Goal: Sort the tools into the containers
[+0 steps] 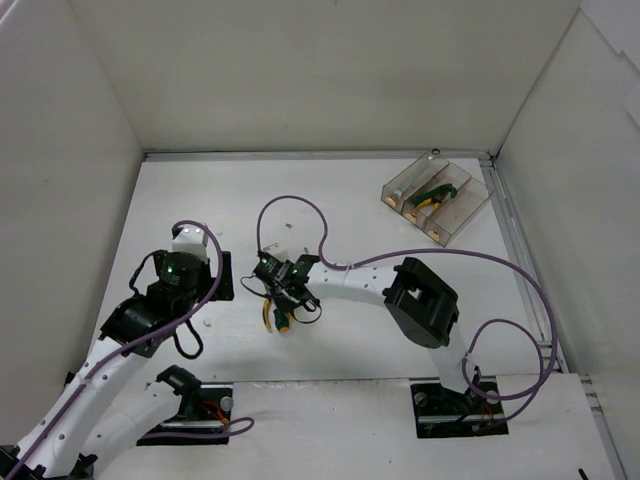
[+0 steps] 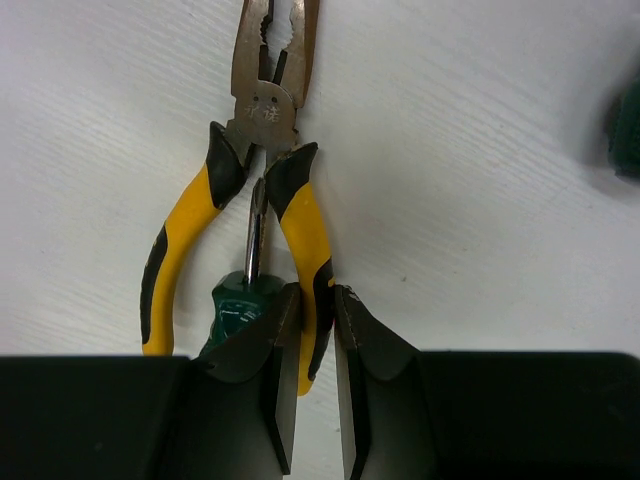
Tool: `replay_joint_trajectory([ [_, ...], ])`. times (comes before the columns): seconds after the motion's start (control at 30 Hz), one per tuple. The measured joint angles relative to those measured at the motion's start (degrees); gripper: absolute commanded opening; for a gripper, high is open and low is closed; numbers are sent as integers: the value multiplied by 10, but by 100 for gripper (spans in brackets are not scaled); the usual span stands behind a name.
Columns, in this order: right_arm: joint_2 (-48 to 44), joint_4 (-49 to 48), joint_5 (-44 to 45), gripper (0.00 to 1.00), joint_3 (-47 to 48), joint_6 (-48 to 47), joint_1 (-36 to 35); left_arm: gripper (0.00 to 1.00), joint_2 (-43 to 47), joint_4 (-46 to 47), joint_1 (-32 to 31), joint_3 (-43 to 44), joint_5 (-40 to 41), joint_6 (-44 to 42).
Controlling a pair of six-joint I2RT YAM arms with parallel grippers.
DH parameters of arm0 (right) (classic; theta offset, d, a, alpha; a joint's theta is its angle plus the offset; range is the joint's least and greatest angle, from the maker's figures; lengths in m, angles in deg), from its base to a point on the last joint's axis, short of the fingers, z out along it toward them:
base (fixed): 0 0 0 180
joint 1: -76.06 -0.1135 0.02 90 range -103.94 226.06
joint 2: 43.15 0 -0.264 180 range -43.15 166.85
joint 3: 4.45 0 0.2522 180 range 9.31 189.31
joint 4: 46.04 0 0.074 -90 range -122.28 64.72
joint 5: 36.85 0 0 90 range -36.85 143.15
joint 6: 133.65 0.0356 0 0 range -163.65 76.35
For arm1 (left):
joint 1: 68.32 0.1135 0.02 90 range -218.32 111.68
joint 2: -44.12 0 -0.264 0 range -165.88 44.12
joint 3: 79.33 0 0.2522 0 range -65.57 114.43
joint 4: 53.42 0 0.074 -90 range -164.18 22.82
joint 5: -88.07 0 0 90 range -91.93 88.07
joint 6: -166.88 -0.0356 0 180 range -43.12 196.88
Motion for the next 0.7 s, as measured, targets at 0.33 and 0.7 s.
replay_joint_trajectory([
  [0.33,33,0,1,0,34,6,3,100,0,0,0,0,0,0],
  [0.7,36,0,40,0,89,-34,51,100,2,0,0,0,0,0],
])
